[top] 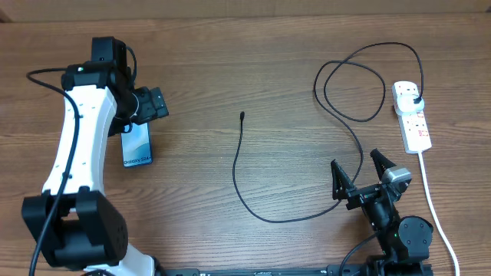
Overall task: Plug charger to phone and switch on socket
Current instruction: 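Lower the left gripper down toward the phone's top edge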
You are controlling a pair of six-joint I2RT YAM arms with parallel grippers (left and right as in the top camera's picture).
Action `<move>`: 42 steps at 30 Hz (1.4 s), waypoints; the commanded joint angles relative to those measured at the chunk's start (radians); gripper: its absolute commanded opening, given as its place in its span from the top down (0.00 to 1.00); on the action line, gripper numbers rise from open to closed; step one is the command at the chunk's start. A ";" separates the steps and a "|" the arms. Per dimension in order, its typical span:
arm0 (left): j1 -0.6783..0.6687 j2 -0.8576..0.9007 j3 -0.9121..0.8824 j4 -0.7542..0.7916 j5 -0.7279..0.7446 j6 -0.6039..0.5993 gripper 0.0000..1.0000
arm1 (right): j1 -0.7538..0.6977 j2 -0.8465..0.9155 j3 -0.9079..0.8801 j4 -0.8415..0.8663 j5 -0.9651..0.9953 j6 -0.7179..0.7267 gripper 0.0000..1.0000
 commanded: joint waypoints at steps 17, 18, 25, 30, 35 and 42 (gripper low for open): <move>0.117 0.066 -0.008 0.000 0.132 0.177 0.00 | -0.004 -0.012 -0.010 0.006 -0.005 -0.001 0.00; 0.117 0.066 -0.008 0.000 0.137 0.181 0.00 | -0.004 -0.012 -0.010 0.006 -0.005 -0.001 0.00; 0.117 0.066 -0.008 0.000 0.137 0.180 0.00 | -0.004 -0.012 -0.010 0.006 -0.005 -0.001 0.00; 0.117 0.066 -0.008 -0.005 0.137 0.180 0.00 | -0.004 -0.012 -0.010 0.006 -0.005 -0.001 0.00; 0.117 0.066 -0.008 -0.006 0.137 0.180 0.00 | -0.004 -0.012 -0.010 0.006 -0.005 -0.001 0.00; 0.117 0.066 -0.008 0.000 0.137 0.180 0.00 | -0.004 -0.012 -0.010 0.006 -0.005 -0.001 0.00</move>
